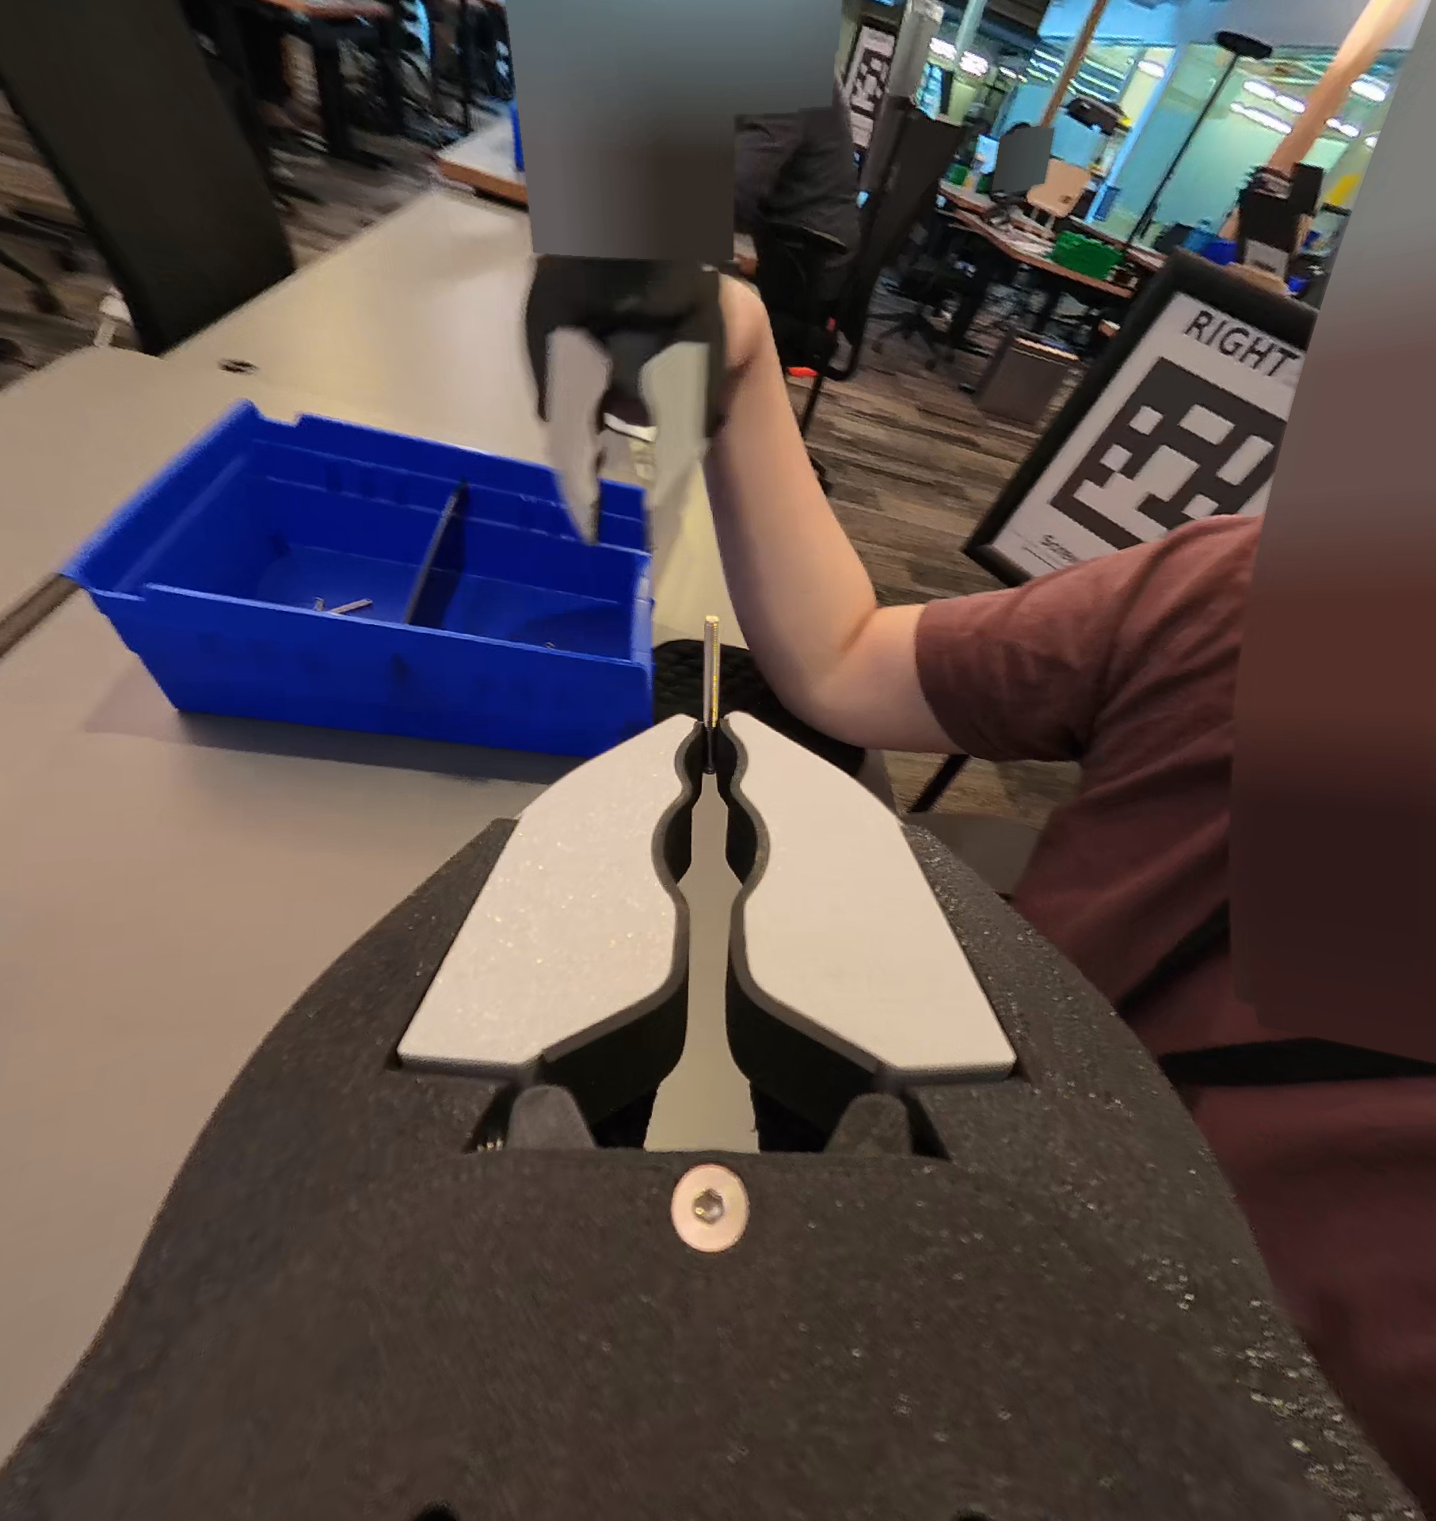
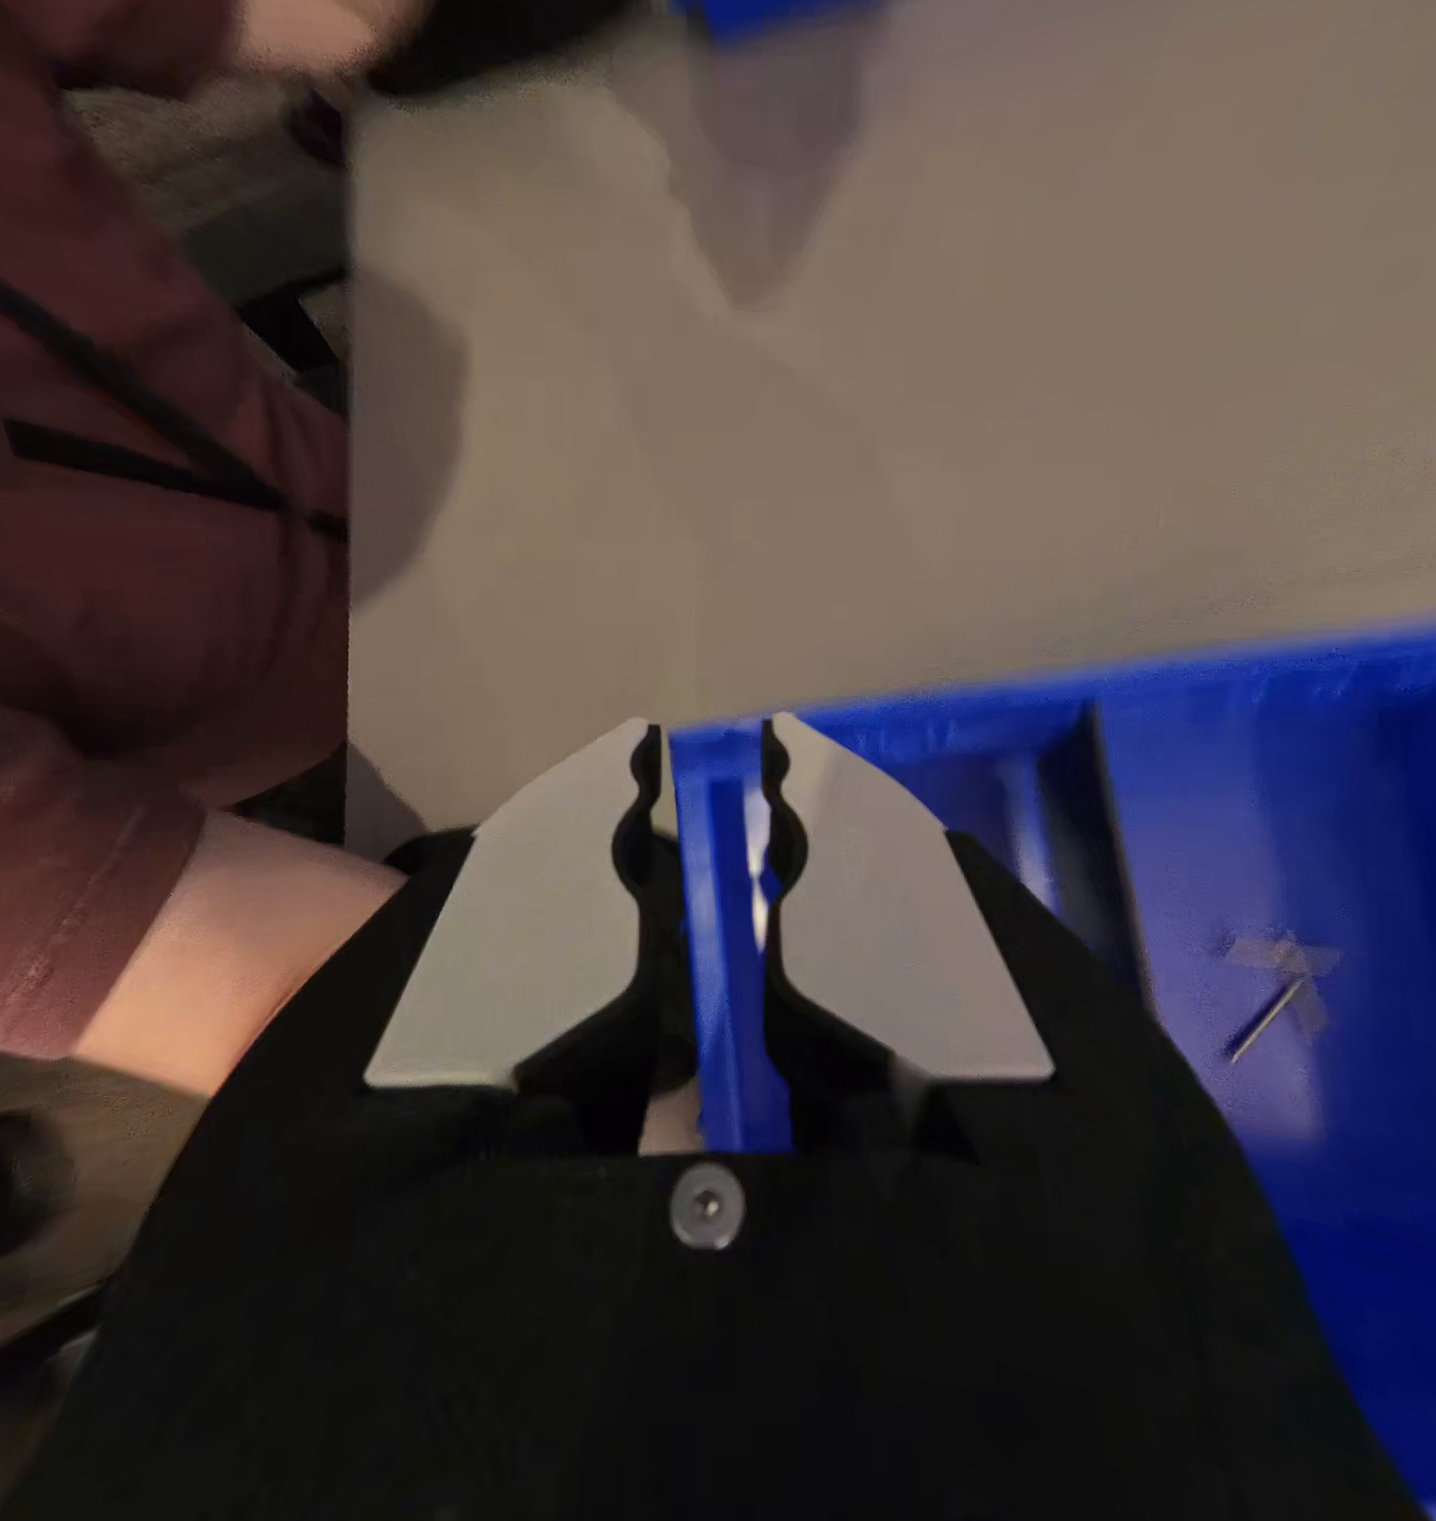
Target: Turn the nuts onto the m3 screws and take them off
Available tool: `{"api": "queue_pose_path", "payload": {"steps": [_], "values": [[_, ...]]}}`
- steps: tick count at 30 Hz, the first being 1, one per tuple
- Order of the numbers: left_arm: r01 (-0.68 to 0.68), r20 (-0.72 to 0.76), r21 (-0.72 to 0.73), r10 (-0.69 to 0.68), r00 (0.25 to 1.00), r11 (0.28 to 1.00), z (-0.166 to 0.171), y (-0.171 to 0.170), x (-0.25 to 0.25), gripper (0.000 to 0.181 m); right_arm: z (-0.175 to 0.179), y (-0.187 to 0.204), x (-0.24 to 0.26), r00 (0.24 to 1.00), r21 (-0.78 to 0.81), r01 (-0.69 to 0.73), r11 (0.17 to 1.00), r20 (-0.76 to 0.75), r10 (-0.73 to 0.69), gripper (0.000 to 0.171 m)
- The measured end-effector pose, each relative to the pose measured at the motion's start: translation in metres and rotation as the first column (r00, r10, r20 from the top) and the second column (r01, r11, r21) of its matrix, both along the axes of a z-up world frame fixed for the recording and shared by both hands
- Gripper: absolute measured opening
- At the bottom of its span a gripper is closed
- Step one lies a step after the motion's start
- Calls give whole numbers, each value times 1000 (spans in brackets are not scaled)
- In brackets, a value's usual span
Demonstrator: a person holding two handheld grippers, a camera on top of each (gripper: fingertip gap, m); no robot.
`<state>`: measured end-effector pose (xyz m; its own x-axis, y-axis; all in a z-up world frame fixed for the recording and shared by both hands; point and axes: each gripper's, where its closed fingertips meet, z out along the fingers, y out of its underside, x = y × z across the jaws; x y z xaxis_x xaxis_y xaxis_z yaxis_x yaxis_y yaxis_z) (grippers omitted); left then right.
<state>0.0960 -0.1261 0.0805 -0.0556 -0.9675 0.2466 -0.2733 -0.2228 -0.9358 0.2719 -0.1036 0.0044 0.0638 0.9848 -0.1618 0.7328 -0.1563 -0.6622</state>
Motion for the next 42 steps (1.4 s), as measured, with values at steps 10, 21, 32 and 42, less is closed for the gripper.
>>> {"api": "queue_pose_path", "payload": {"steps": [10,21,32,42], "values": [[-38,25,38,37,999,999,1,4,4,2,147,-7,-138,690,139,-51,989,-711,136,25],[-55,46,47,53,998,997,7,7,0,2,111,-7,-194,698,42,-143,989,-704,131,19],[-41,49,-8,41,998,999,7,5,1,21,102,-3,-197,726,12,-144,990,-678,114,3],[-143,120,-40,147,982,989,21,28,-14,35,109,36,-148,765,-21,16,1000,-643,-26,3]]}}
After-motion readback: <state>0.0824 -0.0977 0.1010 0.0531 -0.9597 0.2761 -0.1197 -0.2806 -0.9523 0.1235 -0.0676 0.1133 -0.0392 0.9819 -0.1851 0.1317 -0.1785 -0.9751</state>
